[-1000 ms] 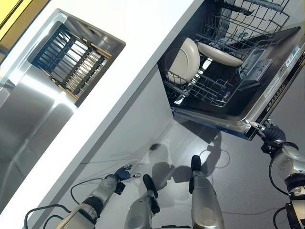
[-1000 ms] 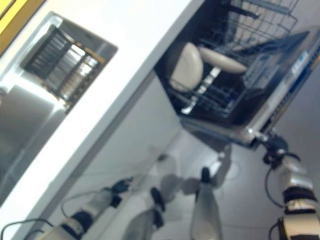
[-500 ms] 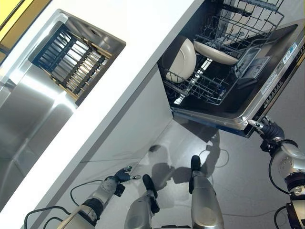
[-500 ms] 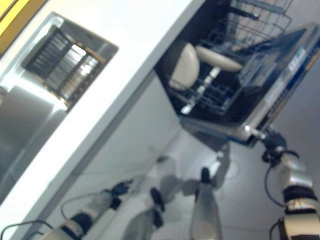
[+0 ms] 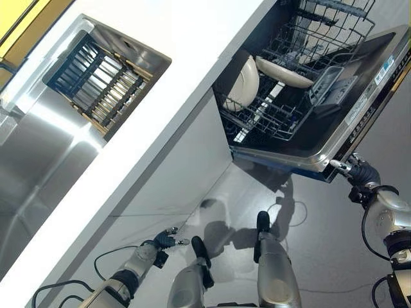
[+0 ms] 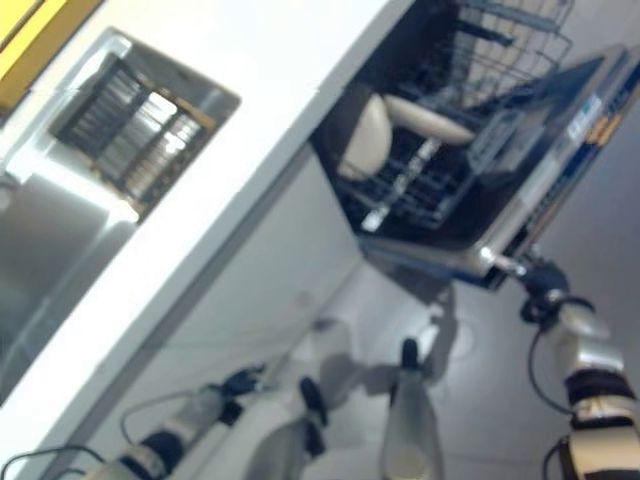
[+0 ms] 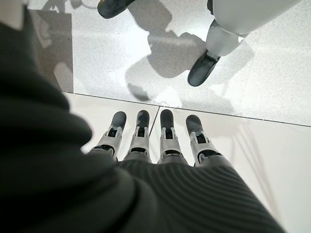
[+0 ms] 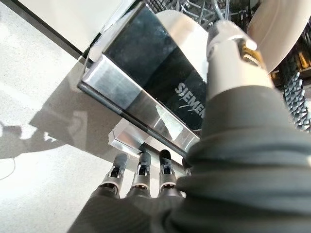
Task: Take plates into dishwasher
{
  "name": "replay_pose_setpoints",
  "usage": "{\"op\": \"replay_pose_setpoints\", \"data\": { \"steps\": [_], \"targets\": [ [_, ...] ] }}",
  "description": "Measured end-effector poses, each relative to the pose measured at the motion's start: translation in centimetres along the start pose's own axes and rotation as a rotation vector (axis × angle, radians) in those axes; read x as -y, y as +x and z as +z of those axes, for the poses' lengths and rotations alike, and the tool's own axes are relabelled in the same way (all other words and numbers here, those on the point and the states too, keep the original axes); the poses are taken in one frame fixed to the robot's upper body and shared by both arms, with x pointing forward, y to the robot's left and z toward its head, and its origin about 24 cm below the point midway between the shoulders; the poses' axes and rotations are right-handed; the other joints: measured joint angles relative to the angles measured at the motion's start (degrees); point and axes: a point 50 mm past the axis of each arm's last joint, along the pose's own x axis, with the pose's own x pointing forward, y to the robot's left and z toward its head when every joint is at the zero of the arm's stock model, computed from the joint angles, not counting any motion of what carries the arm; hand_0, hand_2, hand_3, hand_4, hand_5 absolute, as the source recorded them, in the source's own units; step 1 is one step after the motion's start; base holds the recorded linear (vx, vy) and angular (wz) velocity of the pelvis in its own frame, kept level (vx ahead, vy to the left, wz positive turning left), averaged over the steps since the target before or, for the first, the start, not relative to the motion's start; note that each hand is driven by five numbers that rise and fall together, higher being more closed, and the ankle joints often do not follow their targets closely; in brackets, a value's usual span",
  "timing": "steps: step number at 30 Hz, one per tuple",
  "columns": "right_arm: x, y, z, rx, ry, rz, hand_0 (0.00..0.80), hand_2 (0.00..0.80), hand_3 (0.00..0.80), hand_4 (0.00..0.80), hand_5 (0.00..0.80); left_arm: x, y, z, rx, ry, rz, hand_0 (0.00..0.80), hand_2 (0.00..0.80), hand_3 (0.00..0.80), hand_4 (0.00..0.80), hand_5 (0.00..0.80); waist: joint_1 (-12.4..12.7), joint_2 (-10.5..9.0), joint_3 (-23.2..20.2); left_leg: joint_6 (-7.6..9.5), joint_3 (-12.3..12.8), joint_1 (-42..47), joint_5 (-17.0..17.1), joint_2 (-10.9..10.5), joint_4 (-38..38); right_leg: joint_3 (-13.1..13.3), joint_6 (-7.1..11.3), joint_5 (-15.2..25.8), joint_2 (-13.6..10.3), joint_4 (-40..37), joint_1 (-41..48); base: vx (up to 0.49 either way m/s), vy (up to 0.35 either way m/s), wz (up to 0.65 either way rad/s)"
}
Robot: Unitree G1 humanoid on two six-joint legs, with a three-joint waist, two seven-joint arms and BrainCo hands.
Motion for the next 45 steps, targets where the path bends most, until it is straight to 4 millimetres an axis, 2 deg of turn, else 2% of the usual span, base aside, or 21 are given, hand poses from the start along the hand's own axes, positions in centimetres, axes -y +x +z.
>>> {"op": "replay_pose_setpoints", "data": {
  "steps": [10, 17, 22, 24, 27, 32, 35, 37, 39, 43, 45],
  "targets": [
    [-1.7, 0.3, 1.0, 0.047, -0.007, 0.083, 0.000, 0.000, 0.000, 0.000, 0.000, 0.2, -0.1, -0.8, -0.030, 0.023, -0.006, 0.000, 0.000, 0.000, 0.000, 0.000, 0.40, -1.41, -0.26, 0.00, -1.46, 0.09, 0.00, 0.01, 0.34, -0.84, 0.04, 0.03, -0.10, 0.06, 0.81, 0.060, 0.010, 0.03],
    [-2.9, 0.4, 2.2, 0.116, -0.011, 0.134, 0.000, 0.000, 0.000, 0.000, 0.000, 0.5, -0.2, -1.2, -0.040, 0.027, -0.012, 0.000, 0.000, 0.000, 0.000, 0.000, 2.93, -2.43, -0.69, -0.01, -1.92, 0.19, -0.01, -0.07, 0.85, -0.93, 0.04, 0.03, -0.27, 0.28, 1.38, 0.067, 0.029, 0.04],
    [-4.7, 0.9, 3.6, 0.182, -0.013, 0.199, 0.000, 0.000, 0.000, 0.000, 0.000, 0.7, -0.4, -1.8, -0.057, 0.021, -0.017, 0.000, 0.000, 0.000, 0.000, 0.000, 3.66, -3.27, -1.20, -0.01, -3.09, 0.14, 0.00, -0.15, 0.99, -1.57, 0.03, 0.02, -0.40, 0.31, 2.07, 0.077, 0.032, 0.10],
    [-5.2, 1.1, 4.2, 0.206, -0.010, 0.221, 0.000, 0.000, 0.000, 0.000, 0.000, 0.8, -0.4, -1.9, -0.058, 0.021, -0.018, 0.000, 0.000, 0.000, 0.000, 0.000, 4.78, -3.64, -1.70, 0.00, -3.17, 0.13, 0.00, -0.14, 1.00, -1.70, 0.03, 0.02, -0.41, 0.31, 2.15, 0.082, 0.035, 0.07],
    [-6.2, 1.4, 5.4, 0.246, -0.014, 0.249, 0.000, 0.000, 0.000, 0.000, 0.000, 0.8, -0.5, -2.0, -0.061, 0.020, -0.019, 0.000, 0.000, 0.000, 0.000, 0.000, 5.28, -3.81, -1.92, 0.01, -4.65, 0.09, 0.02, -0.40, 1.12, -2.43, -0.06, -0.05, -0.65, 0.28, 3.18, 0.073, 0.038, 0.21],
    [-8.1, 1.9, 7.7, 0.330, -0.002, 0.301, 0.000, 0.000, 0.000, 0.000, 0.000, 0.8, -0.5, -2.1, -0.060, 0.020, -0.019, 0.000, 0.000, 0.000, 0.000, 0.000, 8.04, -3.94, -2.66, 0.00, -5.34, -0.14, 0.04, -1.00, 1.06, -3.19, 0.31, -0.14, -1.15, 0.27, 3.51, 0.065, 0.044, 0.13],
    [-10.5, 1.9, 7.2, 0.322, -0.031, 0.417, 0.000, 0.000, 0.000, 0.000, 0.000, 0.7, -0.6, -2.2, -0.062, 0.022, -0.017, 0.000, 0.000, 0.000, 0.000, 0.000, 8.20, -4.30, -2.82, 0.00, -6.95, -0.04, 0.04, -1.46, 1.20, -3.98, 1.20, -0.91, -1.56, 0.29, 5.09, 0.061, 0.056, 0.38],
    [-12.1, 2.0, 6.2, 0.290, -0.046, 0.474, 0.000, 0.000, 0.000, 0.000, 0.000, 0.5, -0.6, -2.2, -0.056, 0.025, -0.012, 0.000, 0.000, 0.000, 0.000, 0.000, 9.45, -4.80, -3.05, 0.00, -7.78, -0.19, 0.04, -1.89, 1.20, -4.01, 1.41, -1.55, -1.93, 0.73, 5.30, 0.063, 0.065, 0.29],
    [-11.9, 2.2, 4.9, 0.238, -0.045, 0.454, 0.000, 0.000, 0.000, 0.000, 0.000, 0.3, -0.7, -2.5, -0.059, 0.027, -0.007, 0.000, 0.000, 0.000, 0.000, 0.000, 9.71, -5.30, -3.27, 0.00, -8.24, -0.82, 0.04, -2.52, 1.39, -4.07, 1.94, -1.99, -2.55, 1.15, 5.26, 0.063, 0.077, 0.29],
    [-11.8, 2.2, 4.5, 0.226, -0.064, 0.422, 0.000, 0.000, 0.000, 0.000, 0.000, 0.1, -1.2, -3.8, -0.097, 0.023, 0.001, 0.000, 0.000, 0.000, 0.000, 0.000, 9.42, -6.30, -3.20, -0.01, -8.39, -0.97, 0.01, -3.44, 1.95, -4.07, 2.94, -1.64, -3.46, 0.68, 5.98, 0.067, 0.102, 0.13],
    [-11.6, 2.3, 4.3, 0.217, -0.082, 0.397, 0.000, 0.000, 0.000, 0.000, 0.000, 0.0, -1.2, -3.8, -0.096, 0.014, 0.010, 0.000, 0.000, 0.000, 0.000, 0.000, 9.46, -6.89, -3.16, 0.00, -8.41, -0.82, 0.00, -3.45, 2.08, -4.14, 2.95, -1.63, -3.34, -0.05, 6.81, 0.076, 0.128, 0.09]
  ]
}}
